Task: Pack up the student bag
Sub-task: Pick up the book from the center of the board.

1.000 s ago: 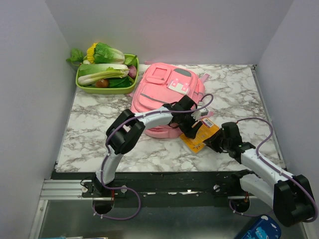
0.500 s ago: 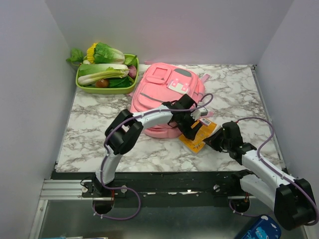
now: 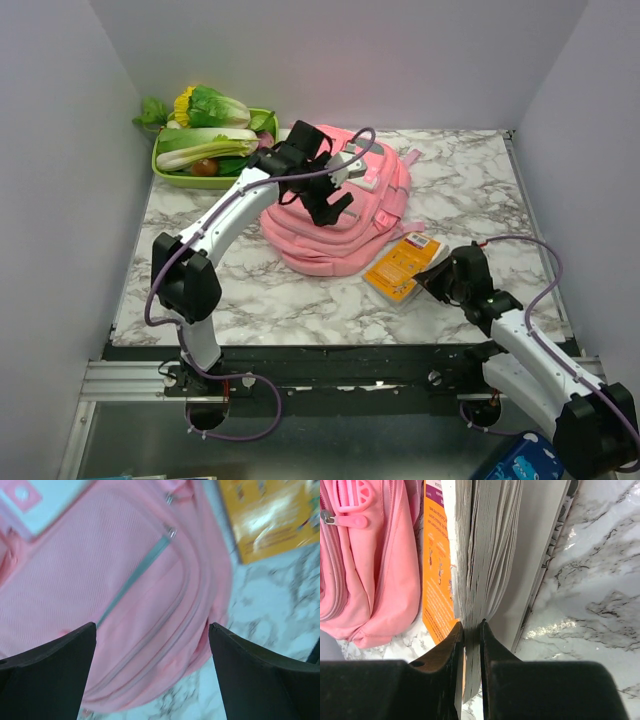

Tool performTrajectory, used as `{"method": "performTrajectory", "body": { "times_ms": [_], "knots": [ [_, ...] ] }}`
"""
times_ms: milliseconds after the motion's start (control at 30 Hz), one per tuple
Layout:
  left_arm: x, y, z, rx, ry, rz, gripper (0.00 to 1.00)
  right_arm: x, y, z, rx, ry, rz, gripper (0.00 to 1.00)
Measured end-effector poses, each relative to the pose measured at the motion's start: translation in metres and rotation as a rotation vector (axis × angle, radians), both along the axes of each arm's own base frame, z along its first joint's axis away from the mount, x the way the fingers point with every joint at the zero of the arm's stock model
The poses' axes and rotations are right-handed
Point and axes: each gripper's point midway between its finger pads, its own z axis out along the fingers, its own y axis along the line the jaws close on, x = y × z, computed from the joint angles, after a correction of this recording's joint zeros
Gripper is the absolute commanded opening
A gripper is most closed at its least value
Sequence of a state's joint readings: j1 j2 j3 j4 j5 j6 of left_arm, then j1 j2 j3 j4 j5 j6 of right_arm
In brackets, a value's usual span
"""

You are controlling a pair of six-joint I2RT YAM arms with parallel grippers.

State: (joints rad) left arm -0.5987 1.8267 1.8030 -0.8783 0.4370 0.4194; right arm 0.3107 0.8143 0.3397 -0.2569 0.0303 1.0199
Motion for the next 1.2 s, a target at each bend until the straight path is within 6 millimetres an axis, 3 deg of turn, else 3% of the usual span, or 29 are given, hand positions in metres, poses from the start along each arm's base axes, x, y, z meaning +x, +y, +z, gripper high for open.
{"method": "performTrajectory", "body": {
  "times_ms": [67,167,233,300,467,633,800,1000,1100,1200],
  "knots": [
    [0.009,0.027,-0.014,0.072,-0.039,0.018,0.99,-0.001,-0.001,0.0,-0.002,0.004,-0.002,0.01],
    [0.007,0.061,-0.053,0.209,-0.08,0.011,0.99,-0.002,-0.001,0.002,-0.001,-0.003,-0.002,0.01],
    [0.004,0.076,-0.075,0.285,-0.109,-0.006,0.99,-0.002,-0.001,0.004,0.002,-0.011,-0.002,0.01],
    [0.007,0.083,-0.085,0.328,-0.153,-0.021,0.99,-0.003,-0.001,0.006,0.004,-0.018,-0.002,0.01],
    [0.03,0.085,-0.075,0.357,-0.313,-0.033,0.99,-0.003,-0.001,0.009,0.009,-0.031,-0.002,0.01],
    [0.038,0.084,-0.064,0.352,-0.393,-0.038,0.99,-0.002,-0.001,0.014,0.015,-0.051,-0.002,0.01],
    [0.034,0.077,-0.048,0.318,-0.396,-0.079,0.96,-0.002,-0.001,0.017,0.021,-0.061,-0.003,0.01],
    [0.016,0.067,-0.02,0.253,-0.373,-0.165,0.98,-0.002,-0.001,0.016,0.021,-0.057,-0.003,0.01],
    [0.015,0.069,-0.019,0.249,-0.394,-0.163,0.99,-0.002,0.0,0.016,0.025,-0.055,-0.005,0.01],
    [0.022,0.072,-0.031,0.272,-0.419,-0.15,0.99,-0.002,0.0,0.016,0.029,-0.054,-0.005,0.01]
  ]
}}
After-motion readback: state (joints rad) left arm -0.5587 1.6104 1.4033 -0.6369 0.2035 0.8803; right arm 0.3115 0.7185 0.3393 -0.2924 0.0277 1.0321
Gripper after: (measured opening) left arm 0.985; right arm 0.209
